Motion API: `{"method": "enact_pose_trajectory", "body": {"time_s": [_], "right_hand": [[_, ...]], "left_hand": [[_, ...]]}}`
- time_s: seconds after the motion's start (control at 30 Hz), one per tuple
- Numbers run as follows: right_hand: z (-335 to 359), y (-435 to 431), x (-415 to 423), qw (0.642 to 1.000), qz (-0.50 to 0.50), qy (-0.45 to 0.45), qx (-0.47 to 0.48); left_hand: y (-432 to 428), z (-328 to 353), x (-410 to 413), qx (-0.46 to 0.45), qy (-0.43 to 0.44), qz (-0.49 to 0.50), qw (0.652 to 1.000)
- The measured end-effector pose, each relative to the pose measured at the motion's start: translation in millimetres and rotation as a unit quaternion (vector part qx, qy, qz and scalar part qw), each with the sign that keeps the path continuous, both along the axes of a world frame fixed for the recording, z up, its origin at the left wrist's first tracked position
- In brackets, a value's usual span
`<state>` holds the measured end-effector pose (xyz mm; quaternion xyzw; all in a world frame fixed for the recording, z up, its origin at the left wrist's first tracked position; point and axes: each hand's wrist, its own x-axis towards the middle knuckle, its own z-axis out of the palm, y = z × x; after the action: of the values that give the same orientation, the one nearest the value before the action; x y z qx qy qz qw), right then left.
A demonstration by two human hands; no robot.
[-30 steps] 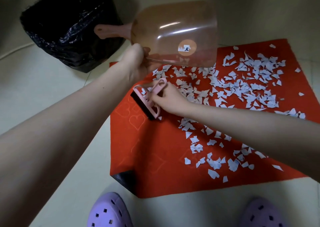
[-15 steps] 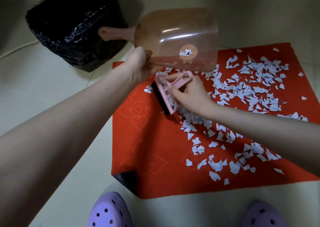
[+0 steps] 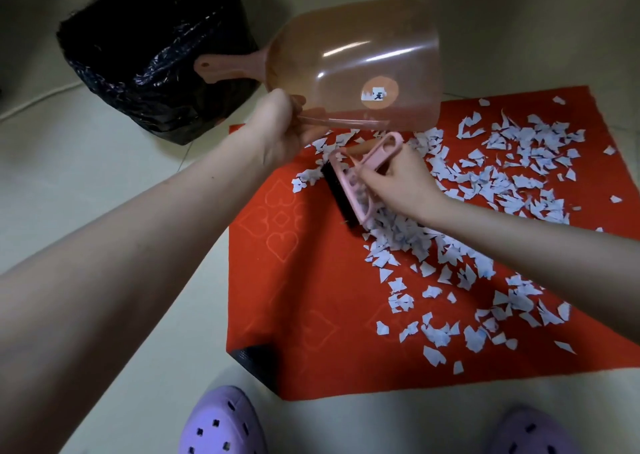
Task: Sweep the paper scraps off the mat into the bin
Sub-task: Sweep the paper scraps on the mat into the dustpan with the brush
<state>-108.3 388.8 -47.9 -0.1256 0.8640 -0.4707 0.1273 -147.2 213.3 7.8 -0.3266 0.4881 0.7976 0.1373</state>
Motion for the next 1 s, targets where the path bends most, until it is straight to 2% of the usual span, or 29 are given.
{"method": "enact_pose_trajectory", "body": {"time_s": [0.23,0.33,0.47,0.6,0.77,1.0], "right_hand": [[-21,-58,-13,0.996,-0.004,-0.063,-0.069],[-29,-71,-19,0.995,-0.007,-0.088,-0.052],[-37,-46,-28,0.993,-0.047,-0.103,-0.027],[-28,-11,-27,0.994,-0.099,-0.043,-0.023],[-15,-14,-29,0.988,-0.120,-0.013,-0.098],[-26,-72,-55,0.972,-0.155,-0.089,-0.152]], "left_hand": [[-2,1,-6,0.014,0.023,0.018,0.999],[-1,-3,-5,0.015,0.015,0.019,1.000],[-4,-2,-7,0.023,0.014,0.025,0.999],[-10,1,-10,0.027,0.026,0.035,0.999],[-16,5,-20,0.044,0.034,0.055,0.997],[-11,5,-22,0.043,0.026,0.056,0.997]]}}
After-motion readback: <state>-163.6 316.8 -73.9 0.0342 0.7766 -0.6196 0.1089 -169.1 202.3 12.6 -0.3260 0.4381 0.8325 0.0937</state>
